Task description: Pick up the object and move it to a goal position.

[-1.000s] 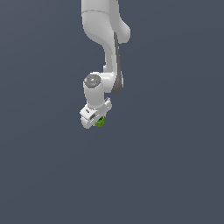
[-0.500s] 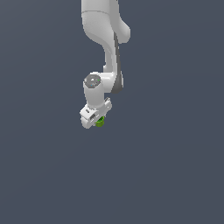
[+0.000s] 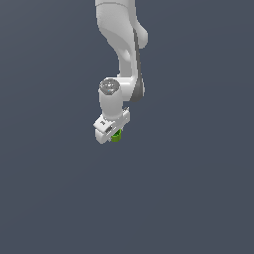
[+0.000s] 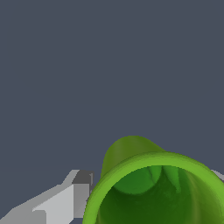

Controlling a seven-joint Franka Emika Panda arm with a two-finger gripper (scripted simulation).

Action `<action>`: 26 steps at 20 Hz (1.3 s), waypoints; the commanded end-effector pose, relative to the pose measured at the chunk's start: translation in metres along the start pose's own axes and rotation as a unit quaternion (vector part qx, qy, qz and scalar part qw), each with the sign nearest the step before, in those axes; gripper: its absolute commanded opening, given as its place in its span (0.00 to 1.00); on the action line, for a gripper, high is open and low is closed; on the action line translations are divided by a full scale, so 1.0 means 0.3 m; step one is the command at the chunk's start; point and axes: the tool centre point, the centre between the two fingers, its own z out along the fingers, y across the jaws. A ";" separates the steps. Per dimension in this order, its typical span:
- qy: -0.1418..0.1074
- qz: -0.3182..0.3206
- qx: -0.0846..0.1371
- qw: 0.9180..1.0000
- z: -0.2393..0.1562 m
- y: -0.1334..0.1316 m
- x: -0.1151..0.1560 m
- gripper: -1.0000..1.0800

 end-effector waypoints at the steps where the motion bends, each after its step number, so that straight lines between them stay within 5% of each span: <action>1: 0.000 -0.001 -0.001 1.000 -0.047 -0.023 0.033 0.00; 26: 0.000 -0.001 -0.001 1.000 -0.809 -0.414 0.571 0.00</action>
